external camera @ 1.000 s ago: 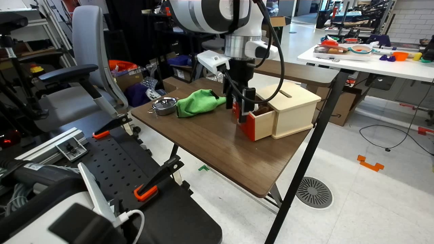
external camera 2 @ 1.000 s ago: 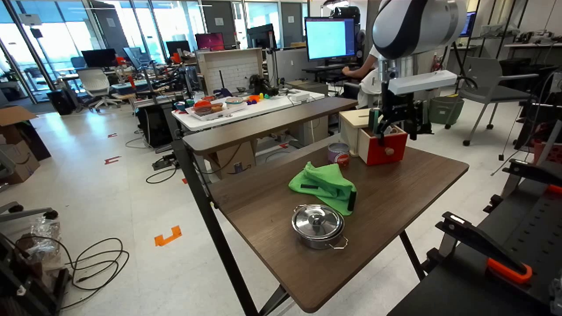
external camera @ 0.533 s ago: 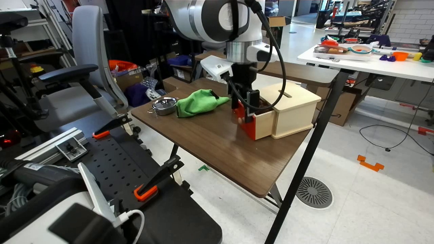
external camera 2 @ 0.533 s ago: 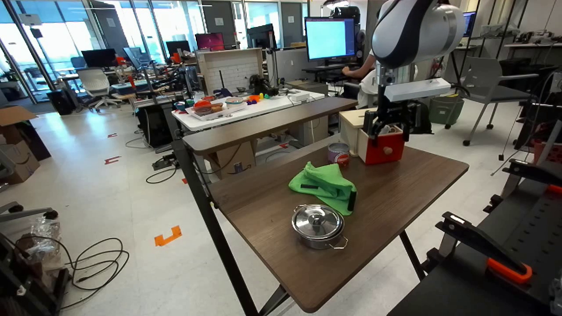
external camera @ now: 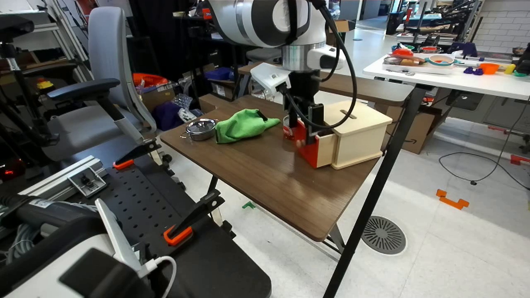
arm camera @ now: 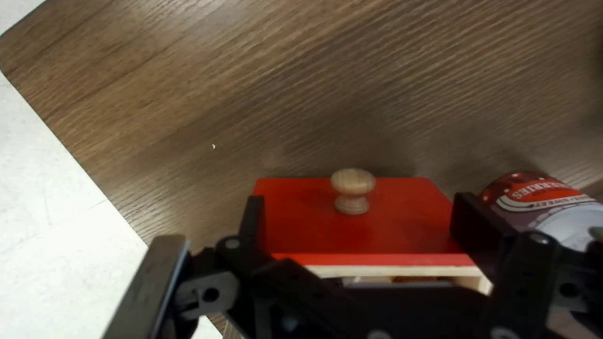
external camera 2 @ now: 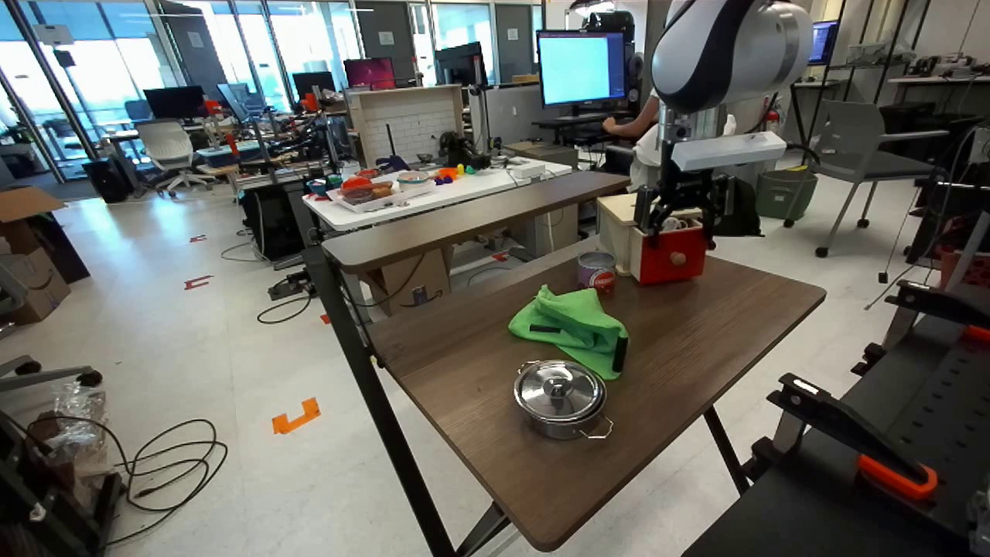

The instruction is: Close the drawer

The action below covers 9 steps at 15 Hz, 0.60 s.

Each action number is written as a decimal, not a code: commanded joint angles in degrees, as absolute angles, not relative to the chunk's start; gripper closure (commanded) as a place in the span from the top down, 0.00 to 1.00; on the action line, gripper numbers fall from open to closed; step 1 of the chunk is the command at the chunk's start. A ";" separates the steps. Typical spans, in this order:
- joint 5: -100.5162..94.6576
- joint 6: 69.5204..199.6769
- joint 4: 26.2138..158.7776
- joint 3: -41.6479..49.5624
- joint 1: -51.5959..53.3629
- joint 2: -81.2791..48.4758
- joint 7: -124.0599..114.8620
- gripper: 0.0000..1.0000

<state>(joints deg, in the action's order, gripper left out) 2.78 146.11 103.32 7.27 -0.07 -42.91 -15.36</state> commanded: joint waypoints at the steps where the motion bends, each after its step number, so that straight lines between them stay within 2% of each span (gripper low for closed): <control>1: 3.84 146.77 98.98 6.80 -1.31 -45.40 -15.27 1.00; 9: 4.37 144.95 92.56 7.18 -2.21 -49.03 -16.75 1.00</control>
